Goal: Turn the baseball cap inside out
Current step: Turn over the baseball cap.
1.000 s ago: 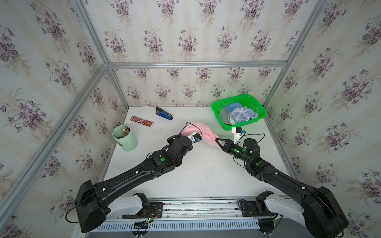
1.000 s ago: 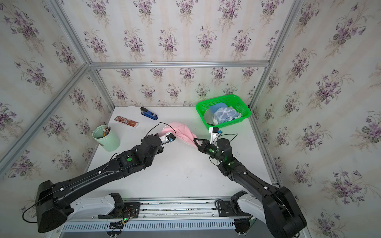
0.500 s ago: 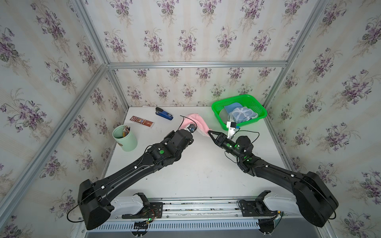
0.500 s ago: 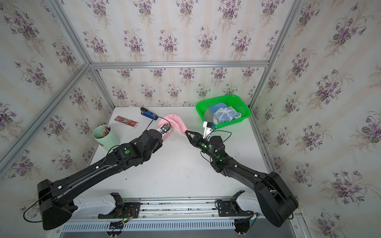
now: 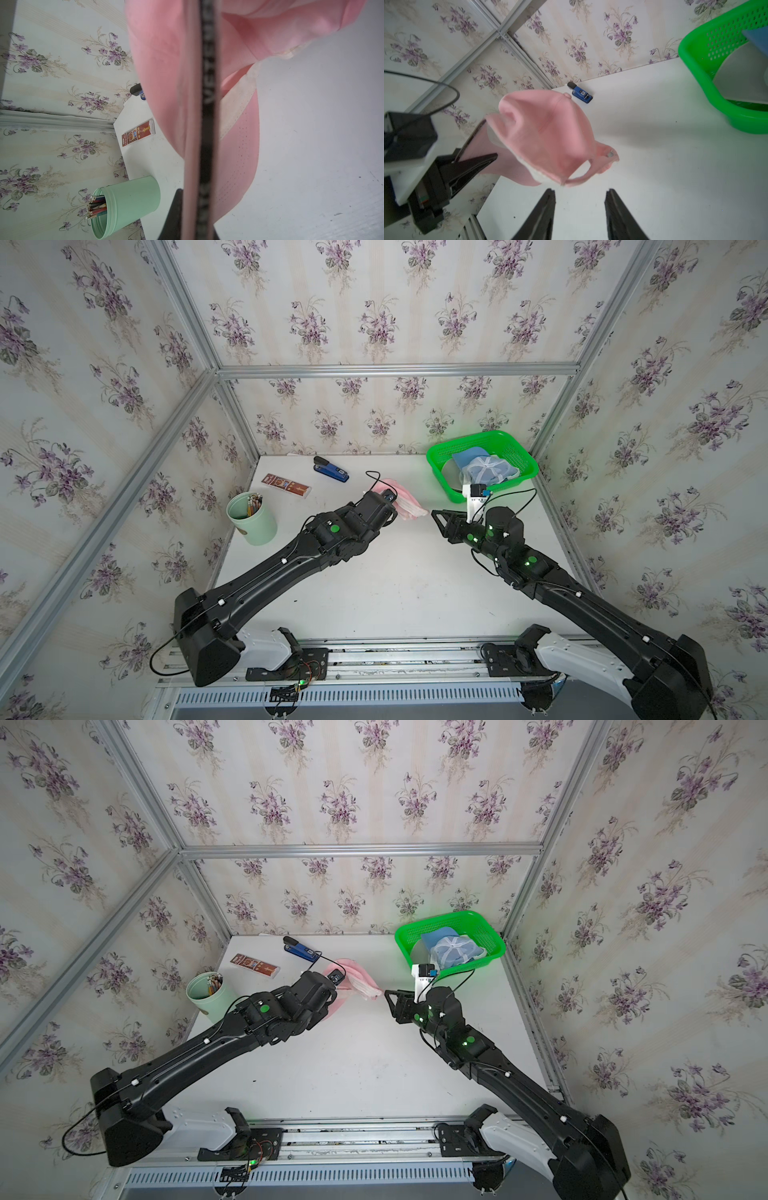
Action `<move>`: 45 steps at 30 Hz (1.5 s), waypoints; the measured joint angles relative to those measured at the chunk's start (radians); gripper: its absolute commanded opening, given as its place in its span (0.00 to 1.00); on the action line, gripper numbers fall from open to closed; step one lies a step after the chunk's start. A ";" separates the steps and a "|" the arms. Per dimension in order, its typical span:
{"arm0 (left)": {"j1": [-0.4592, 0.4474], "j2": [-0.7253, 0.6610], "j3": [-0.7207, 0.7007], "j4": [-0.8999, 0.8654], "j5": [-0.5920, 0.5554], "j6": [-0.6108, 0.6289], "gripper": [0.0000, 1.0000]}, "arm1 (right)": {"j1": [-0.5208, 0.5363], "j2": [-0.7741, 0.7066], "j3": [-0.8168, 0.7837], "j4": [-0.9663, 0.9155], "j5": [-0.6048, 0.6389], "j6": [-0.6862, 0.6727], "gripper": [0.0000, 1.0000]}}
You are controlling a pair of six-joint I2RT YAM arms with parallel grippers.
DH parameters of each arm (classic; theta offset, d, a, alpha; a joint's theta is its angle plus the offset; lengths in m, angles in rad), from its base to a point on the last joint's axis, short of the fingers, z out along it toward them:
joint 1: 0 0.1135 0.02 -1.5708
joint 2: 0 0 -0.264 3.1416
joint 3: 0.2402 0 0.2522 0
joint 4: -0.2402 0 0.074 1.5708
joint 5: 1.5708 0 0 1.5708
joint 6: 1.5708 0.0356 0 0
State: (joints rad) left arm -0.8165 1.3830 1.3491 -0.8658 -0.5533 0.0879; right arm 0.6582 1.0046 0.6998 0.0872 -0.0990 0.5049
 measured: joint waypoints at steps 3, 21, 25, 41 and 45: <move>0.001 0.055 0.077 -0.070 0.029 -0.061 0.00 | 0.086 -0.002 -0.040 0.002 0.001 -0.040 0.27; 0.003 0.059 0.140 -0.238 0.320 -0.214 0.00 | 0.203 0.442 0.164 0.463 0.251 -0.097 0.06; 0.005 0.005 0.126 -0.235 0.378 -0.229 0.00 | 0.203 0.572 0.245 0.509 0.314 -0.124 0.08; 0.087 -0.061 0.072 -0.185 0.457 -0.334 0.00 | 0.188 0.675 0.299 0.719 0.434 -0.301 0.45; 0.160 -0.106 0.051 -0.184 0.405 -0.349 0.00 | 0.188 0.546 0.238 0.652 0.343 -0.318 0.52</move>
State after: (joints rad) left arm -0.6567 1.2766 1.3998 -1.0496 -0.1486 -0.2611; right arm 0.8467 1.5505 0.9379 0.7391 0.2436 0.1867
